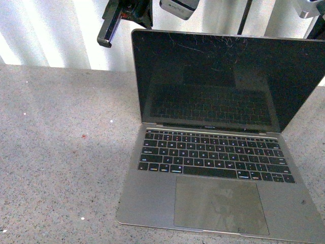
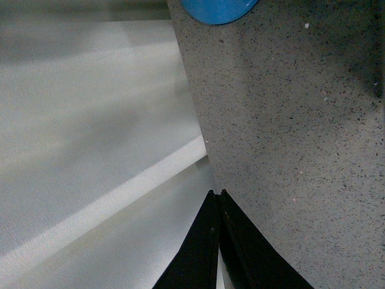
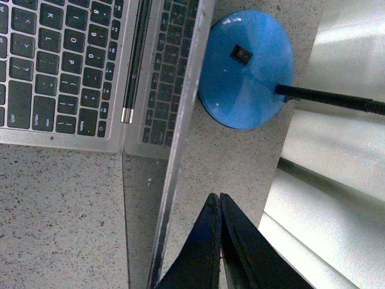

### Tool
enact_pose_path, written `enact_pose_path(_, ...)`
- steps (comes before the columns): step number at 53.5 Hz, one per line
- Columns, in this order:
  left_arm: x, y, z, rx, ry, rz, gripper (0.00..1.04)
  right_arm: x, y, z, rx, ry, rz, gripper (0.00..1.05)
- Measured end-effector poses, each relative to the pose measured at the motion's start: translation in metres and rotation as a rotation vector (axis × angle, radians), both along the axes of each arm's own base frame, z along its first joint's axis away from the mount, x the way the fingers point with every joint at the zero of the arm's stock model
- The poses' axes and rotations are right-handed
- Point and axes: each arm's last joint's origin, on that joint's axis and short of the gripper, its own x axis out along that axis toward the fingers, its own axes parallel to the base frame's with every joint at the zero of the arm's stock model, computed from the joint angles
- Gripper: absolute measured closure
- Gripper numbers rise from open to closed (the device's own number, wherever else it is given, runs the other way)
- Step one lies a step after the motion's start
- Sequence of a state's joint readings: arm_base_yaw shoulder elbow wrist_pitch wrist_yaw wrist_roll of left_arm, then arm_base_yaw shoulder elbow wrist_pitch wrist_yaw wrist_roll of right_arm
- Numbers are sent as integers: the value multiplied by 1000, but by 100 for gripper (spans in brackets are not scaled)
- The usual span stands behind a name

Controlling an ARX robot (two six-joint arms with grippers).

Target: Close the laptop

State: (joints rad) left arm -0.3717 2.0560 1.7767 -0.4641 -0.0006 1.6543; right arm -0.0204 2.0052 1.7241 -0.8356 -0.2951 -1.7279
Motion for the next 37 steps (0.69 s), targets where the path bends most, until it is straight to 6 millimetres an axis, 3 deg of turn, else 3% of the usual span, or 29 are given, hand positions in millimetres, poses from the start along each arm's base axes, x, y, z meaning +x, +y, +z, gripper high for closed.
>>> enact_pose_path(37,-22,-13,-11,65,141,-32,101,-11,10,-6,31,139,-21,102)
